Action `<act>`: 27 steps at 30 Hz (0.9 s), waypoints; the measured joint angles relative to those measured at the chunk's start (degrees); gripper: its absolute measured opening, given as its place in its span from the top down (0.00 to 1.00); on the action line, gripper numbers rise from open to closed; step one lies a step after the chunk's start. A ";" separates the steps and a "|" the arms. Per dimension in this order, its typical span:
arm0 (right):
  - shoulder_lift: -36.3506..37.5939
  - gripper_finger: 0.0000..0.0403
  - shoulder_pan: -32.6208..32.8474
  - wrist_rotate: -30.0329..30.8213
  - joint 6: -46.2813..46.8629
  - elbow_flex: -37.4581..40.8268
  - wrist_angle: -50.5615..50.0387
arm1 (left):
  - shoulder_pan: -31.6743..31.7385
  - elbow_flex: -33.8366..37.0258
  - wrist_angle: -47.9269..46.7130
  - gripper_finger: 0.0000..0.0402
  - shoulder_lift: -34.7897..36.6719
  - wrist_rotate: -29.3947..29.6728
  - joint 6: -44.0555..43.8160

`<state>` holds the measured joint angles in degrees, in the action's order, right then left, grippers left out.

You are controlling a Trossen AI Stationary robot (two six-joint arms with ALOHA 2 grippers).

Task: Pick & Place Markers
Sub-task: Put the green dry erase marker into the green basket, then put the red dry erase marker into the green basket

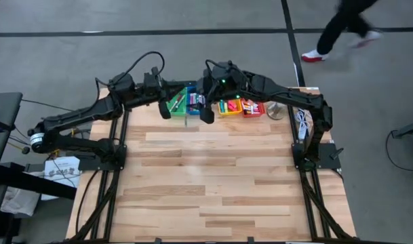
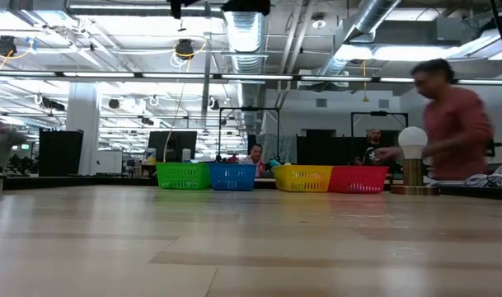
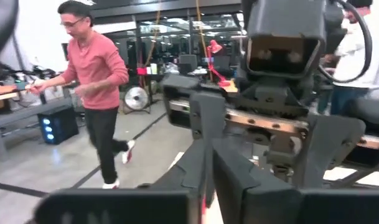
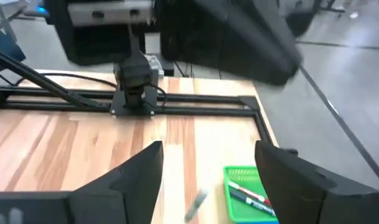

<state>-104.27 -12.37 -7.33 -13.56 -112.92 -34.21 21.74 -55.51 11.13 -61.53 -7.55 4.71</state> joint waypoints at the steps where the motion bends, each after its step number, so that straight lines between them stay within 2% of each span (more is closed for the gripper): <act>1: 0.00 0.39 -0.21 0.02 0.04 0.00 -0.47 | 0.78 0.00 0.09 0.95 0.11 -0.17 0.00; 3: 0.00 0.38 -0.67 0.02 0.05 0.00 -2.64 | 2.66 0.00 -0.26 0.99 0.30 -1.15 0.00; 9: 0.00 0.38 -1.90 -0.03 1.68 0.00 -8.44 | 10.37 0.00 -2.62 0.98 0.32 -3.46 0.85; 14: 0.00 0.38 -2.42 -0.09 4.13 0.00 -12.47 | 14.95 0.00 -5.11 0.98 0.49 -10.43 -0.88; 24: 0.00 0.38 -2.36 0.90 4.11 0.04 -21.01 | 14.38 0.02 -20.27 0.97 0.28 -12.18 0.17; 27: 0.00 0.38 -2.38 1.32 3.27 0.04 -23.49 | 12.99 0.02 -25.32 0.93 -0.08 -9.30 0.71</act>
<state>-104.27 -14.74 -6.02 -10.29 -112.88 -57.69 34.74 -55.48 -14.19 -61.62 -16.84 5.42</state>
